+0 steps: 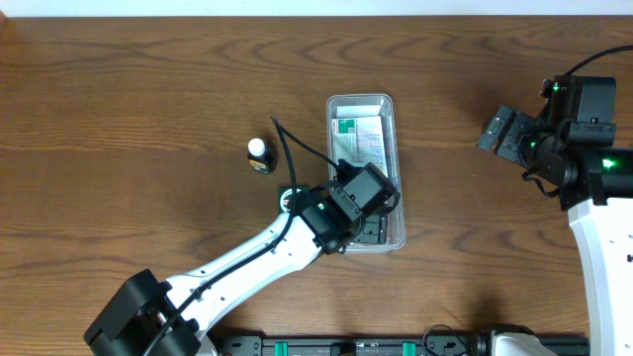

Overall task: Pack container
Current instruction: 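Carry the red box right and lower it into the container's near end, then open the left gripper and withdraw it back to the left, then lower the left gripper onto the white-capped bottle and grasp it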

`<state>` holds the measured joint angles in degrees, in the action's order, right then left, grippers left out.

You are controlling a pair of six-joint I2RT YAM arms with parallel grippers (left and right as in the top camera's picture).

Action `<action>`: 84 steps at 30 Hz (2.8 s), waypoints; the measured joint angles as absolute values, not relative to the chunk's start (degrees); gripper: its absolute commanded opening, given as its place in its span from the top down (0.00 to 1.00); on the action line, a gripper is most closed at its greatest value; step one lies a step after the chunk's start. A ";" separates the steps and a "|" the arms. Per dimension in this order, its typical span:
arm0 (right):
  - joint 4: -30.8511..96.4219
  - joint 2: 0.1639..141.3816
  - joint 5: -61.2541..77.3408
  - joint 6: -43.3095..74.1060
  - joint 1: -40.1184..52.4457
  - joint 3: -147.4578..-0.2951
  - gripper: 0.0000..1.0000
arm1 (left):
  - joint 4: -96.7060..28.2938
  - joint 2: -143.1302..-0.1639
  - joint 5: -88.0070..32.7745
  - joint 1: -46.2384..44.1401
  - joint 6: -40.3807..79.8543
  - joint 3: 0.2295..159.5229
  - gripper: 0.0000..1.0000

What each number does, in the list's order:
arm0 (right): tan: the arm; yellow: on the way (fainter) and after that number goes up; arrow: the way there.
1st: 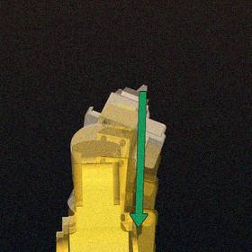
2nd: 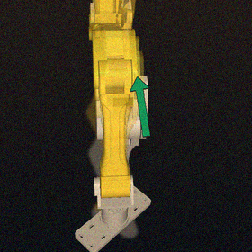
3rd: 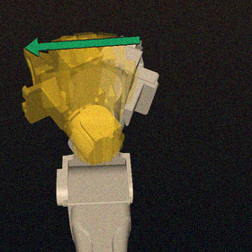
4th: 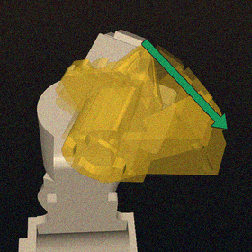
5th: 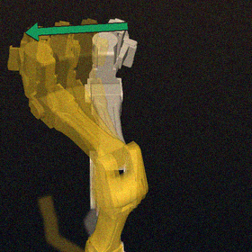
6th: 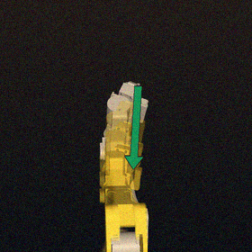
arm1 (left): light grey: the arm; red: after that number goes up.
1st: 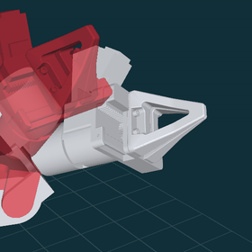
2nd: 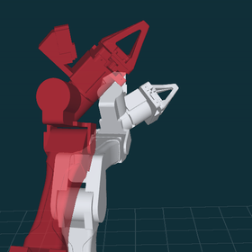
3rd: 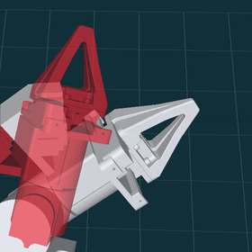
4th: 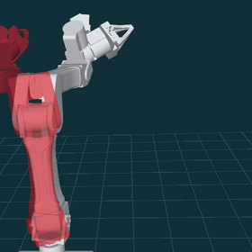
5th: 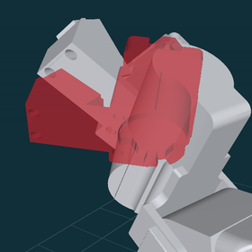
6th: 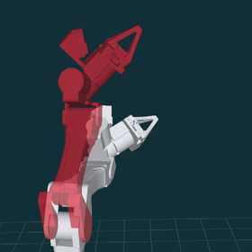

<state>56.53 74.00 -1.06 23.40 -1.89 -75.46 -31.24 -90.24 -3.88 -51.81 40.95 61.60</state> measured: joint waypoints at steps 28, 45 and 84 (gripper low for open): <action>56.55 74.00 -1.06 23.42 -1.89 -75.46 0.01 | -31.07 -95.09 -4.29 -53.28 43.29 61.60 0.16; 56.55 74.00 -1.06 23.40 -1.89 -75.46 0.01 | -39.44 -94.74 -4.29 -53.28 37.04 72.29 0.16; 56.55 74.00 -1.06 23.40 -1.89 -75.46 0.01 | -42.59 -99.55 0.16 -13.58 14.55 77.25 0.12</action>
<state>56.55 74.00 -1.06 23.40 -1.89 -75.46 -42.59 -99.55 0.16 -13.58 14.55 77.25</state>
